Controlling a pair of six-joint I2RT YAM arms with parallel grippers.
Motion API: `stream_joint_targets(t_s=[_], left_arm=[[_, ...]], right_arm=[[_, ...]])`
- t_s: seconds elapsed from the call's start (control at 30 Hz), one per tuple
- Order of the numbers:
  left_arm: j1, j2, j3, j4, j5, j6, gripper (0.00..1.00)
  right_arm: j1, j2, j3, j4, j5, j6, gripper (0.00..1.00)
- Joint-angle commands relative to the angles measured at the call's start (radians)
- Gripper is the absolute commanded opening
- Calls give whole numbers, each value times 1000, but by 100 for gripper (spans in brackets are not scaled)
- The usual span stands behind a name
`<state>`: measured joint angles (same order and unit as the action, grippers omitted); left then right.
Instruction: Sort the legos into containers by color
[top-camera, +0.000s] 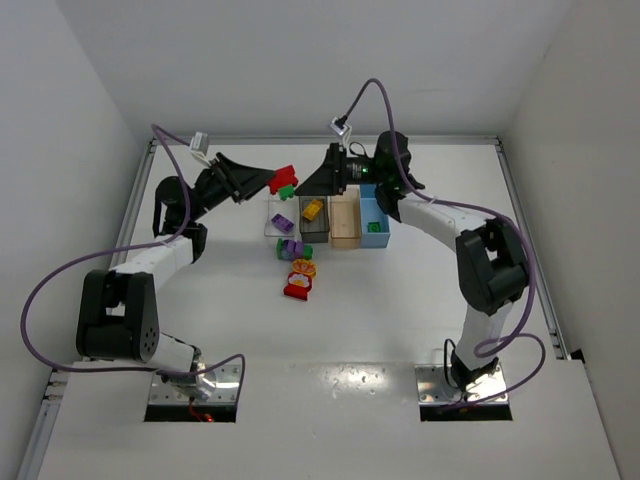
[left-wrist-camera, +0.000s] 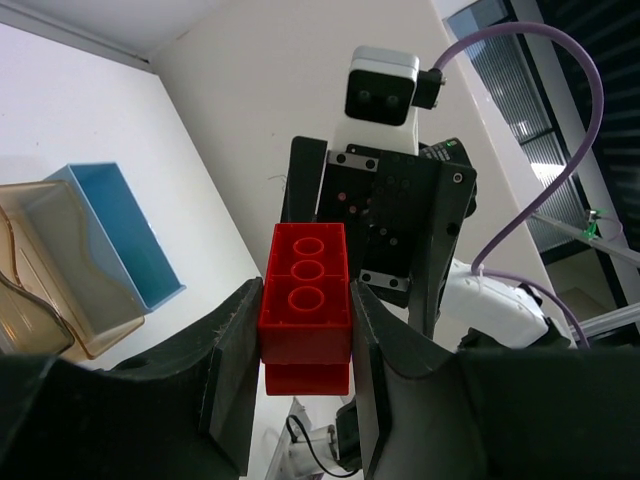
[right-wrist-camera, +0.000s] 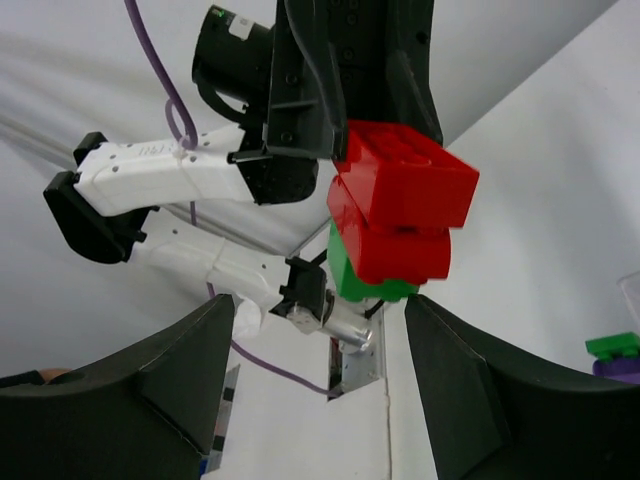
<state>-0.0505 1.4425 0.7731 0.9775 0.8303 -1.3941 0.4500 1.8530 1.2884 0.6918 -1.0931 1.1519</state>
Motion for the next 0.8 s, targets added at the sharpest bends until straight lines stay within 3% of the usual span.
stream_joint_targets(t_s=[0.0, 0.43, 0.77], left_arm=[[11, -7, 18, 75, -7, -5, 0], [11, -7, 28, 75, 3, -5, 0], [11, -7, 28, 66, -16, 14, 0]], right_arm=[[10, 23, 66, 78, 13, 26, 69], [10, 74, 75, 12, 13, -26, 71], [19, 101, 132, 43, 33, -3, 65]])
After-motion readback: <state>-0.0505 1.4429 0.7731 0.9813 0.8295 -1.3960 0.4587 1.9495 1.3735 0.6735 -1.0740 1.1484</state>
